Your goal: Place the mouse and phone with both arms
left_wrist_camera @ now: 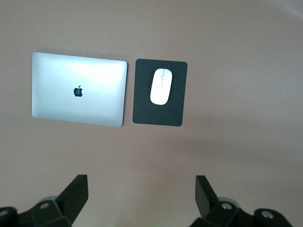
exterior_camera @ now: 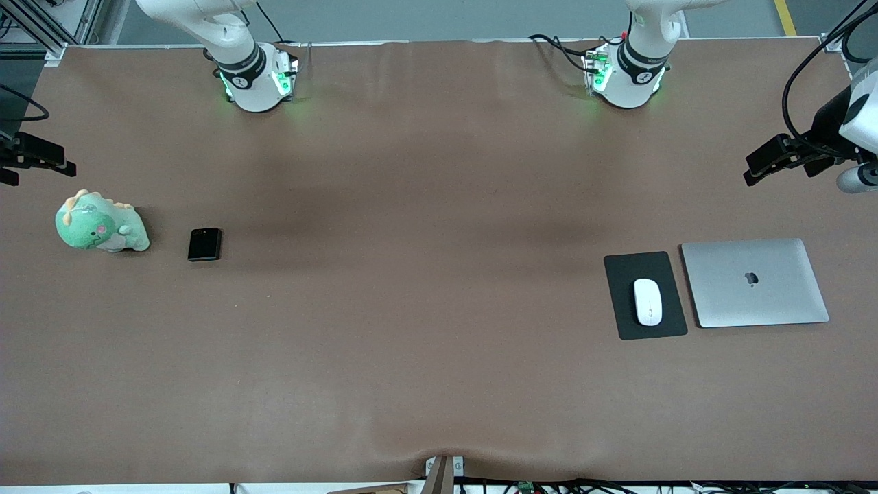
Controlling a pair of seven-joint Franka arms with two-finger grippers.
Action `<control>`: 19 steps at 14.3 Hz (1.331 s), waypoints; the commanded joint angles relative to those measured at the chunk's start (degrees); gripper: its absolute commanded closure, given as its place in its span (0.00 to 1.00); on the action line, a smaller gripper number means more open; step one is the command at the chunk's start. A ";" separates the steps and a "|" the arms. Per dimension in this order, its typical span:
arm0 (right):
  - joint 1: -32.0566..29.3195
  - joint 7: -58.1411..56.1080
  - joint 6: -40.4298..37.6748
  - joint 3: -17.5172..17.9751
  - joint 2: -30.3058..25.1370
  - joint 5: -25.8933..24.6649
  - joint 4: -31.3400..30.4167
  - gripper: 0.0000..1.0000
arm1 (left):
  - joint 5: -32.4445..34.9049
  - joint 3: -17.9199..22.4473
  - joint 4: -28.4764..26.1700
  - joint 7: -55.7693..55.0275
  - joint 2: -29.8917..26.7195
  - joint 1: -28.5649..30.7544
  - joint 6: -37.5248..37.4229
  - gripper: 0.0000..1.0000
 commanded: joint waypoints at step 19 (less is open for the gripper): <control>-22.65 3.19 -2.90 27.15 -1.46 -8.12 2.32 0.00 | -1.40 -0.14 1.25 1.58 -0.58 1.32 -0.66 0.00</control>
